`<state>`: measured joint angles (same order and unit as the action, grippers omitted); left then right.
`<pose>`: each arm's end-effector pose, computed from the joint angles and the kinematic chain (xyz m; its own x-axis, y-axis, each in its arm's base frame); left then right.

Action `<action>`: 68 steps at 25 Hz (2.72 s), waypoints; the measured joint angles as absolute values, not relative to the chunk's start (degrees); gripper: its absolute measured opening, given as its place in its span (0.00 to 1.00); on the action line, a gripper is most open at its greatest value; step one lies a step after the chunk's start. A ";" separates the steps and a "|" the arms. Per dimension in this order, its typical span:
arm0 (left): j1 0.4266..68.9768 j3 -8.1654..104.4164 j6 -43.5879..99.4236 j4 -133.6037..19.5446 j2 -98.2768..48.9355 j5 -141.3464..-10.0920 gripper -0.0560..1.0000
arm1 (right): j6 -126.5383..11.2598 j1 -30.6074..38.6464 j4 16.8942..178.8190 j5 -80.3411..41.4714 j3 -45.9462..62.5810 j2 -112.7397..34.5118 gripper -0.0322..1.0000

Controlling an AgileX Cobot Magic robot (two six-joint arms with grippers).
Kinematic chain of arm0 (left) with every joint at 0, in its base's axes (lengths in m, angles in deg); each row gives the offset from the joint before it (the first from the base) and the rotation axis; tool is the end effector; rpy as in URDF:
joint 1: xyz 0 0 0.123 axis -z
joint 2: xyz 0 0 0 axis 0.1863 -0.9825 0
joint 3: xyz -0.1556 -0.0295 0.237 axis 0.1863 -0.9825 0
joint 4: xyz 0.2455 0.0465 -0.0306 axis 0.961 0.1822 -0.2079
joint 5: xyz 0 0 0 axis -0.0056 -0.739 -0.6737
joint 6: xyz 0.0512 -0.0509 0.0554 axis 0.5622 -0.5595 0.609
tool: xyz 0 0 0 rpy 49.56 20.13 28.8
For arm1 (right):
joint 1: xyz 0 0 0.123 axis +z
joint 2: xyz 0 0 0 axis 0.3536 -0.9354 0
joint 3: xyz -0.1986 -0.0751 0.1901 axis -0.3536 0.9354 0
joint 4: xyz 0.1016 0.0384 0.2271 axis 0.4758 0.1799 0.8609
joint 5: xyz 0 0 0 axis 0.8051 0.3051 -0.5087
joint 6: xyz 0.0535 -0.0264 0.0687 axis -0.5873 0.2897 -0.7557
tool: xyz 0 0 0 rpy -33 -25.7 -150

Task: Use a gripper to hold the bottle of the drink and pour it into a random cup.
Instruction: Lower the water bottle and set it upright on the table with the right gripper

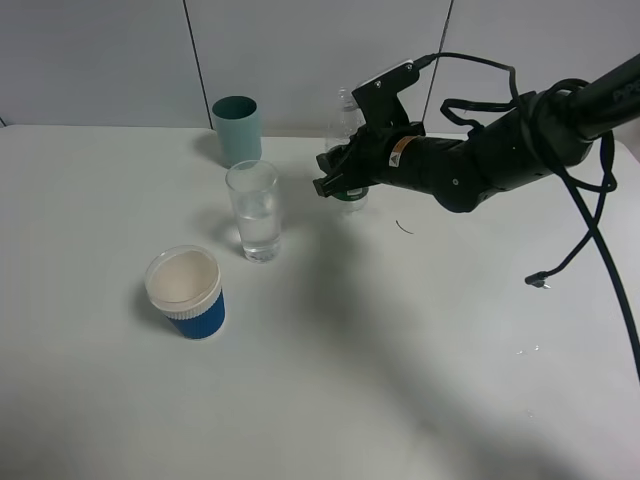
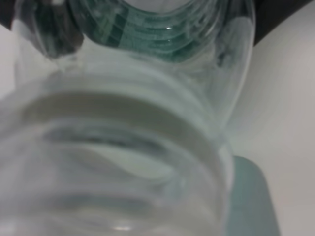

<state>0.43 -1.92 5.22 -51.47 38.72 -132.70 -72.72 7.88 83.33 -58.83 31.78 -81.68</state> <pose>0.0215 -0.0073 0.2811 -0.5817 0.0255 -0.8130 -0.0058 0.9994 0.0355 0.3535 0.1987 0.1336 -0.2244 -0.3881 -0.8939 -0.5933 0.7821 -0.1906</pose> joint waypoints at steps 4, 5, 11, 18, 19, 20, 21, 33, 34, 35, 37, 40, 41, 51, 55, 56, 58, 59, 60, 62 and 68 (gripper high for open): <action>0.43 -1.92 5.22 -51.47 38.72 -132.70 0.99 | -73.39 7.88 82.21 -59.15 31.78 -82.89 0.57; 0.43 -1.92 5.22 -51.47 38.72 -132.70 0.99 | -73.77 7.88 81.95 -59.22 31.78 -83.29 0.57; 0.43 -1.92 5.22 -51.47 38.72 -132.70 0.99 | -74.67 7.88 80.69 -59.51 31.78 -83.68 0.57; 0.43 -1.92 5.22 -51.47 38.72 -132.70 0.99 | -74.67 7.88 77.61 -59.86 31.78 -83.74 0.57; 0.43 -1.92 5.22 -51.47 38.72 -132.70 0.99 | -74.67 7.88 77.14 -60.07 31.78 -83.74 0.57; 0.43 -1.92 5.22 -51.47 38.72 -132.70 0.99 | -74.74 7.88 76.65 -60.35 31.78 -83.74 0.57; 0.43 -1.92 5.22 -51.47 38.72 -132.70 0.99 | -74.90 7.88 76.39 -60.55 31.78 -83.74 0.57; 0.43 -1.92 5.22 -51.47 38.72 -132.70 0.99 | -77.80 7.88 74.93 -61.43 31.78 -83.74 0.57; 0.43 -1.92 5.22 -51.47 38.72 -132.70 0.99 | -78.04 7.88 74.93 -61.43 31.78 -83.74 0.57; 0.43 -1.92 5.22 -51.47 38.72 -132.70 0.99 | -78.30 7.88 74.93 -61.37 31.78 -83.74 0.57; 0.43 -1.92 5.22 -51.47 38.72 -132.70 0.99 | -78.85 7.88 74.90 -61.26 31.78 -83.82 0.57; 0.43 -1.92 5.22 -51.47 38.72 -132.70 0.99 | -79.83 7.88 74.90 -61.19 31.78 -84.43 0.57; 0.43 -1.92 5.22 -51.47 38.72 -132.70 0.99 | -79.97 7.88 74.86 -61.19 31.78 -84.76 0.57; 0.43 -1.92 5.22 -51.47 38.72 -132.70 0.99 | -80.50 7.88 74.79 -61.28 31.78 -85.03 0.57; 0.43 -1.92 5.22 -51.47 38.72 -132.70 0.99 | -80.50 7.88 74.79 -61.28 31.78 -85.03 0.60; 0.43 -1.92 5.22 -51.47 38.72 -132.70 0.99 | -80.50 7.88 74.79 -61.21 31.78 -85.03 0.64; 0.43 -1.92 5.22 -51.47 38.72 -132.70 0.99 | -81.27 7.88 74.79 -61.21 31.78 -85.17 0.75; 0.43 -1.92 5.22 -51.47 38.72 -132.70 0.99 | -81.43 7.88 74.77 -61.21 31.78 -85.28 0.80; 0.43 -1.92 5.22 -51.47 38.72 -132.70 0.99 | -81.84 7.88 74.77 -61.21 31.78 -85.35 0.84; 0.43 -1.92 5.22 -51.47 38.72 -132.70 0.99 | -82.09 7.88 74.77 -61.21 31.78 -85.35 0.89; 0.43 -1.92 5.22 -51.47 38.72 -132.70 0.99 | -82.67 7.88 74.77 -61.16 31.82 -84.26 0.92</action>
